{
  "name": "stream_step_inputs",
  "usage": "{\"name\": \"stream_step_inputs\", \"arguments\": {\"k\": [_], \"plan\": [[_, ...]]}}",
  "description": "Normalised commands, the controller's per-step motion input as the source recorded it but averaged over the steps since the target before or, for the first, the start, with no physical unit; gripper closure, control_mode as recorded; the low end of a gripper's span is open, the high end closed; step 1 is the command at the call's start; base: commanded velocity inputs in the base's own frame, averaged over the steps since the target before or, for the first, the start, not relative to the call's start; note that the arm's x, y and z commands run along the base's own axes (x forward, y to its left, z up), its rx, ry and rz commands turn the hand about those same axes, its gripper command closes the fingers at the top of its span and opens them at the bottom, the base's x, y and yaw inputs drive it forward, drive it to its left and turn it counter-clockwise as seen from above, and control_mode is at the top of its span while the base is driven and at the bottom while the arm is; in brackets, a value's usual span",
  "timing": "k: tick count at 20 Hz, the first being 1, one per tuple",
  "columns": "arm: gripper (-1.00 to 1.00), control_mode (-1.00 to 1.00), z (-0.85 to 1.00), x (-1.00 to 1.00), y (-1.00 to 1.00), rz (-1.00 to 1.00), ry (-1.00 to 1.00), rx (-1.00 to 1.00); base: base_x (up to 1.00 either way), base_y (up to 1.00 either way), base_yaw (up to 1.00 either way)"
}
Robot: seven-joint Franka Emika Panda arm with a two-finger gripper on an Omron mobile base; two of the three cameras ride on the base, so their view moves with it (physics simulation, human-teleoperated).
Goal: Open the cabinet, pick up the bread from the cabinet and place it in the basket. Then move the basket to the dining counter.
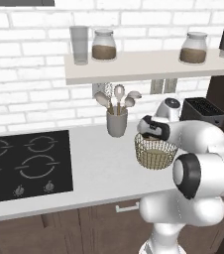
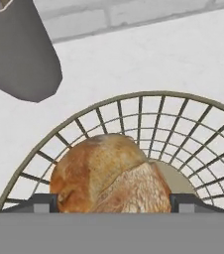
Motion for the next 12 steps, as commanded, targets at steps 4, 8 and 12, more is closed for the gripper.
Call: {"name": "stream_step_inputs", "arguments": {"k": [4, 8, 12], "plan": [[1.0, -1.0, -0.46, 0.43, -0.15, 0.0, 0.07, 0.0, 0.0, 0.0, 0.0], [1.0, -1.0, -0.49, 0.26, -0.09, 0.0, 0.07, 0.0, 0.0, 0.0, 0.0], [1.0, -1.0, -0.52, 0.06, -0.04, 0.0, 0.05, 0.0, 0.0, 0.0, 0.0]]}}
